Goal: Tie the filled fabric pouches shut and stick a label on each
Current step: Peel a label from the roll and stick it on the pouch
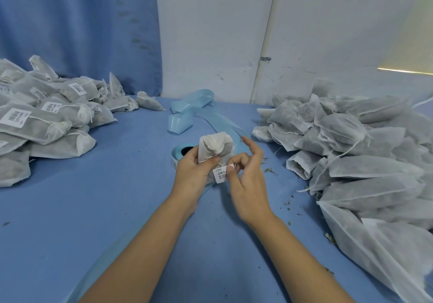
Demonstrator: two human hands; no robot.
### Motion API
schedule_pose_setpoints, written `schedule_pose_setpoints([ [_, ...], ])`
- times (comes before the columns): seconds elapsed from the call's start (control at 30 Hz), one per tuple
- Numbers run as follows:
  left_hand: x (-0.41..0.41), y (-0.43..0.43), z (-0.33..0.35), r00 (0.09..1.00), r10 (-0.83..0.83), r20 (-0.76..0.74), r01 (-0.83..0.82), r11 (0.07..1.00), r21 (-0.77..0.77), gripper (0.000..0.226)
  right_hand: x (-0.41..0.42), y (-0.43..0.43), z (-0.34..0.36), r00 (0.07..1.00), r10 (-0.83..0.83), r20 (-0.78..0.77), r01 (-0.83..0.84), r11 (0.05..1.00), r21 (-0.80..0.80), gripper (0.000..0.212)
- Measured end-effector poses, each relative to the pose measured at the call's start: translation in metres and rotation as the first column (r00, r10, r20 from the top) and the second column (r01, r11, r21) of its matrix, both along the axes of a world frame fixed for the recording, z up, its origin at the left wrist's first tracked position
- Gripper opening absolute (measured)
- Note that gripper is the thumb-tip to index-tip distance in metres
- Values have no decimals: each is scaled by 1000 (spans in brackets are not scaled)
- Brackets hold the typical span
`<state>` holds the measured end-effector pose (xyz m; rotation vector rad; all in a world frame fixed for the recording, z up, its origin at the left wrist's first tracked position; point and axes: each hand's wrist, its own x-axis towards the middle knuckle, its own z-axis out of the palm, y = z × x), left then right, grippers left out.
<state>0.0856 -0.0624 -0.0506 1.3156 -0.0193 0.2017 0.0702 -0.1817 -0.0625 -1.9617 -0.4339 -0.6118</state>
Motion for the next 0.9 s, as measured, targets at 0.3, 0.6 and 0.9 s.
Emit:
schedule_pose_setpoints([
  [0.3,-4,-1,4,998,-43,-44,41,999,-34,11,0,-1,-2,995,-100,14,101,988,-114,70],
  [0.6,-3,3,6,989,-57,-133,38,989,-142,19,-1,1,1,976,-80,-203,95,994,62,67],
  [0.9,-11,-3,6,925,-370,-89,345,914,-215,42,3,-8,7,900,238,-365,33,798,602,16],
])
